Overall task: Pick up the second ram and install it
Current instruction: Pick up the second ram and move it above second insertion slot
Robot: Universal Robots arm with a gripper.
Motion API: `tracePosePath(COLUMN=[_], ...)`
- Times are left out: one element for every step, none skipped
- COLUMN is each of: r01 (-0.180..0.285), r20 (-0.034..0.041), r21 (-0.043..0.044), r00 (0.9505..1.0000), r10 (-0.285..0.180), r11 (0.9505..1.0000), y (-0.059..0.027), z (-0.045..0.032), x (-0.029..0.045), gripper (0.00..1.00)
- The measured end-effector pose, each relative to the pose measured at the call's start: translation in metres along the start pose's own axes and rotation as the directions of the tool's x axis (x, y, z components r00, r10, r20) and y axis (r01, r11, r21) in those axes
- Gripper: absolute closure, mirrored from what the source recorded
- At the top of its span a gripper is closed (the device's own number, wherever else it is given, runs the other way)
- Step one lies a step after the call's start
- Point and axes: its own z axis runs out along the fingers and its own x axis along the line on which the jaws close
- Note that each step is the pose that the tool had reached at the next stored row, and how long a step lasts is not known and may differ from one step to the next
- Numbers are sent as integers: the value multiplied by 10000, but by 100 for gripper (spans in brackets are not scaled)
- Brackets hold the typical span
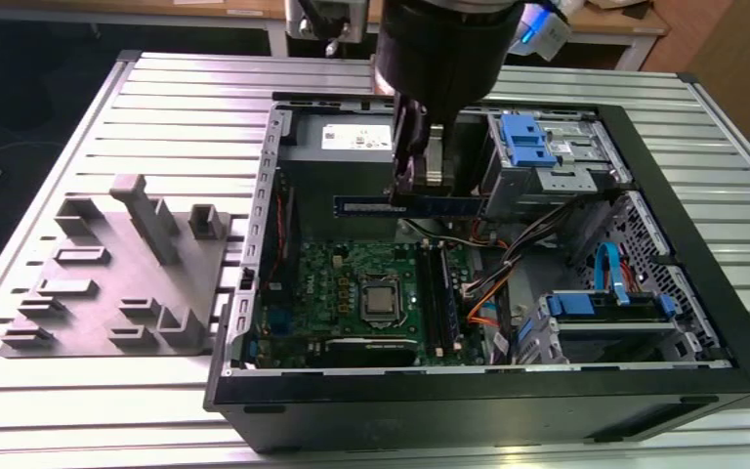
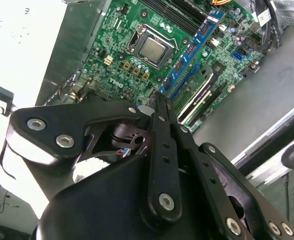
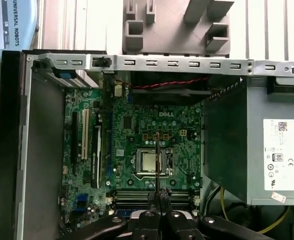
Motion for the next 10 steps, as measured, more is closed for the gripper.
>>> tracePosePath(r01=[10,23,35,48,60,73,85,96,107,118], r20=[-1,-1,-2,-3,-3,-5,-5,-5,-6,-7], r21=[2,5,8,10,13,14,16,17,17,18], r00=[10000,10000,10000,10000,10000,10000,10000,10000,9999,9999], r10=[-10,-23,-35,-48,-60,-73,-85,-96,-107,-118], r11=[10000,10000,10000,10000,10000,10000,10000,10000,9999,9999], y=[-1,-2,-3,-5,-6,-7,-8,-9,-10,-11], z=[18,36,54,72,90,109,127,145,163,180], x=[1,1,2,2,3,3,4,5,5,6], gripper=[92,92,92,92,92,92,92,92,92,92])
